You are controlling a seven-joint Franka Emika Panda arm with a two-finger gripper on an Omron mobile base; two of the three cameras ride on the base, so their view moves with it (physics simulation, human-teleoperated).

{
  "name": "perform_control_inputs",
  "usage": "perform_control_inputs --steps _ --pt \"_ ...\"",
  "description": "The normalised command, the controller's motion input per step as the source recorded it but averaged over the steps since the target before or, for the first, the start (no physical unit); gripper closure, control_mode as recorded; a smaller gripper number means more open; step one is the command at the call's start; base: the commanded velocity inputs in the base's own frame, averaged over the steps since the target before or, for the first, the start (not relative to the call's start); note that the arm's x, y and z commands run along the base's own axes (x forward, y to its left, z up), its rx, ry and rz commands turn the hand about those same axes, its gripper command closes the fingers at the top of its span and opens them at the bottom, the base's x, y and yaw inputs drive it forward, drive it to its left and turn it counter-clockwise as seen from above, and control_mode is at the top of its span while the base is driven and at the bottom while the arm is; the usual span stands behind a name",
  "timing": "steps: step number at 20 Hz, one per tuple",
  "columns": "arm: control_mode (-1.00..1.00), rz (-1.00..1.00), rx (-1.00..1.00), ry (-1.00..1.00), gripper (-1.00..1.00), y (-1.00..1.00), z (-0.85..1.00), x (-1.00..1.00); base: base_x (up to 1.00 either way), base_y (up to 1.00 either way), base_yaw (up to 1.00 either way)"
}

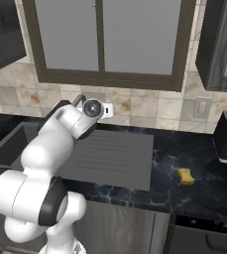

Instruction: Soak the sponge with water for a few seconds and then drop it inside the sink.

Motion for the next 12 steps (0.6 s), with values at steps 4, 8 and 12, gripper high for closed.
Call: perform_control_inputs --steps 4,8,12 --pt "-1.0 0.0 0.02 -0.05 -1.0 0.0 -0.08 -0.01 0.0 0.0 0.0" --pt "-1.0 0.0 0.0 -0.02 -1.0 0.0 0.0 -0.04 0.0 0.0 0.0" --pt "-1.0 0.0 0.0 -0.06 -1.0 0.0 0.0 -0.19 0.0 0.0 0.0"
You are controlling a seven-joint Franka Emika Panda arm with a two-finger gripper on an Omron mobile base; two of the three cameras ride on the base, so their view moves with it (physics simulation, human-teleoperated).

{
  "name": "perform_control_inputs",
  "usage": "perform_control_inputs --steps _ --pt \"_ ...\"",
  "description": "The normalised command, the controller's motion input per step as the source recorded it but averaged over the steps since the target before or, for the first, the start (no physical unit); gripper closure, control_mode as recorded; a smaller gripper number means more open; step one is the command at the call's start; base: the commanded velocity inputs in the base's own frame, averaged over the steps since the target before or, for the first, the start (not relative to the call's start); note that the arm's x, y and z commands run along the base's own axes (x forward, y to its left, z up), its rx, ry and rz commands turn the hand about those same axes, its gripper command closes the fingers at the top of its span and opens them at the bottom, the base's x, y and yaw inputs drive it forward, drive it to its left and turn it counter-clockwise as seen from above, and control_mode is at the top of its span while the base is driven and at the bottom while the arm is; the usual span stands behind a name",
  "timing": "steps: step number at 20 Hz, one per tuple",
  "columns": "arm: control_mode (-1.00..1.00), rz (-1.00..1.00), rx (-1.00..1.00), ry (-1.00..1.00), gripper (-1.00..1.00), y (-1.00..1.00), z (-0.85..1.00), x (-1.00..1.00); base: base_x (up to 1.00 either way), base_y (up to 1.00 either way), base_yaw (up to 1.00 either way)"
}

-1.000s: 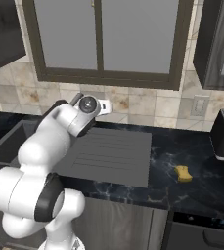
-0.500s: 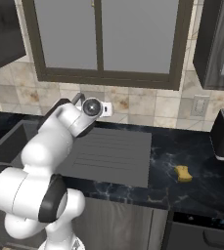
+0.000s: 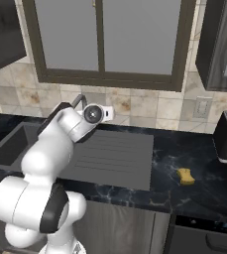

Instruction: Soak the sponge with water for a few seconds and then drop it inside the sink.

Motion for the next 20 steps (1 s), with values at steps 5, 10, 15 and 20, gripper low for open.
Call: perform_control_inputs --steps 5,10,15,20 --pt "-1.0 0.0 0.0 -0.1 -1.0 0.0 0.0 -0.32 0.0 0.0 0.0" --pt "-1.0 0.0 0.0 -0.07 -1.0 0.0 0.0 -0.28 0.0 0.0 0.0" --pt "-1.0 0.0 0.0 -0.01 -1.0 0.0 0.0 -0.05 0.0 0.0 0.0" --pt "-1.0 0.0 0.0 0.0 -1.0 0.0 0.0 0.0 0.0 0.0 0.0"
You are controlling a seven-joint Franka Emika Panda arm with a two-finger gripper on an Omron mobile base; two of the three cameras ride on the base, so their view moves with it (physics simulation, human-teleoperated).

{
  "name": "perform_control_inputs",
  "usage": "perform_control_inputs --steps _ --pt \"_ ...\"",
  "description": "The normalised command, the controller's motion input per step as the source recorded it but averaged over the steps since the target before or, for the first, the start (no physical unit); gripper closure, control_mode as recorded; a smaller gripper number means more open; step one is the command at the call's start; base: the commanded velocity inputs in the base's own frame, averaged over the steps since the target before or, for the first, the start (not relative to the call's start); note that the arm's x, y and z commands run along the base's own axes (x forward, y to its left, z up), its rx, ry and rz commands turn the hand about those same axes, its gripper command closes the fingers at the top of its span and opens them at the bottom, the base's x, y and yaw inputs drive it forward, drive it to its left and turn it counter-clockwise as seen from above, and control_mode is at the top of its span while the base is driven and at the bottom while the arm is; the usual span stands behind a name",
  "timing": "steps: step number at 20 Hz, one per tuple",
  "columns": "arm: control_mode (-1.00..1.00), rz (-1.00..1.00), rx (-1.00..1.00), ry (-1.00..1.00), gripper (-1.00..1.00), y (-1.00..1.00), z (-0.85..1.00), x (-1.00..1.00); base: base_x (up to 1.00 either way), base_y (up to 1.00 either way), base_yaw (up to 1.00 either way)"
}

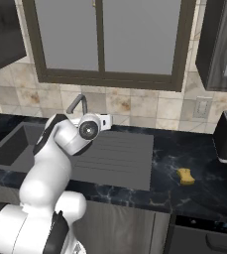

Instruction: Soak the sponge with water for a few seconds and then drop it inside the sink.

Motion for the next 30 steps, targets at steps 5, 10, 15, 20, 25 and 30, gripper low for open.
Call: perform_control_inputs --steps 5,10,15,20,25,30 --pt "-1.0 0.0 0.0 0.0 -1.0 0.0 0.0 0.0 0.0 0.0 0.0" --pt "-1.0 0.01 0.0 0.0 -1.0 0.0 0.0 0.0 0.0 0.0 0.0" --pt "-1.0 0.07 0.0 0.0 -1.0 0.0 -0.01 0.0 0.0 0.0 0.0" --pt "-1.0 0.12 0.0 0.0 -1.0 0.0 -0.05 0.0 0.0 0.0 0.0" --pt "-1.0 0.11 0.0 0.0 -1.0 0.01 -0.07 0.0 0.0 0.0 0.0" --pt "-1.0 0.07 0.0 -0.01 -1.0 0.1 -0.19 0.0 0.0 0.0 0.0"
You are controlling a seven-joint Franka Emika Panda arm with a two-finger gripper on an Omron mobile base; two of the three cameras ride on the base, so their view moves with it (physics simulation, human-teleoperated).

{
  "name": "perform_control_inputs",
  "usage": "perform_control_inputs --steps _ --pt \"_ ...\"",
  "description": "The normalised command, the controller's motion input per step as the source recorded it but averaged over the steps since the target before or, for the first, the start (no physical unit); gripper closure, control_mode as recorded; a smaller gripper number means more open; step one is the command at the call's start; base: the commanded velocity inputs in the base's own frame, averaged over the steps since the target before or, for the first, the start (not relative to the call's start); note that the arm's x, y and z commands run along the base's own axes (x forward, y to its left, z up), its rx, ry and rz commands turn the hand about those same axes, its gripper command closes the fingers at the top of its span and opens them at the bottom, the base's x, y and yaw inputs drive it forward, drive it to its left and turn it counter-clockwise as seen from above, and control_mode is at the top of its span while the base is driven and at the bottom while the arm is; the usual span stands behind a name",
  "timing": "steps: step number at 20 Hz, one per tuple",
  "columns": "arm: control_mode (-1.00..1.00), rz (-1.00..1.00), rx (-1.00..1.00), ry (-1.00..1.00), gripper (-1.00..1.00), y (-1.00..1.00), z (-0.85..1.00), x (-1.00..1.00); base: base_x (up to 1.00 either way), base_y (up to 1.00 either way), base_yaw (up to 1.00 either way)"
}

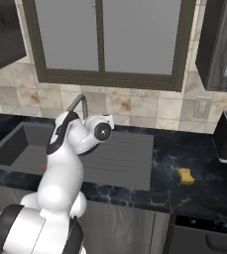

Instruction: Soak the sponge with water for a few seconds and then drop it inside the sink.

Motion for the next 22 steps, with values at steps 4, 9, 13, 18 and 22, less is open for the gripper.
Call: perform_control_inputs --steps 4,9,13,18,22 --pt "-1.0 0.04 0.0 -0.03 -1.0 0.16 -0.22 0.0 0.0 0.0 0.0" --pt "-1.0 0.02 0.0 -0.04 -1.0 0.23 -0.17 0.0 0.0 0.0 0.0" --pt "-1.0 0.0 0.0 -0.05 -1.0 0.07 -0.06 0.02 0.0 0.0 0.0" --pt "-1.0 0.0 0.0 -0.05 -1.0 0.0 -0.03 0.07 0.0 0.0 0.0" --pt "-1.0 0.01 0.0 -0.06 -1.0 0.0 -0.06 0.12 0.0 0.0 0.0"
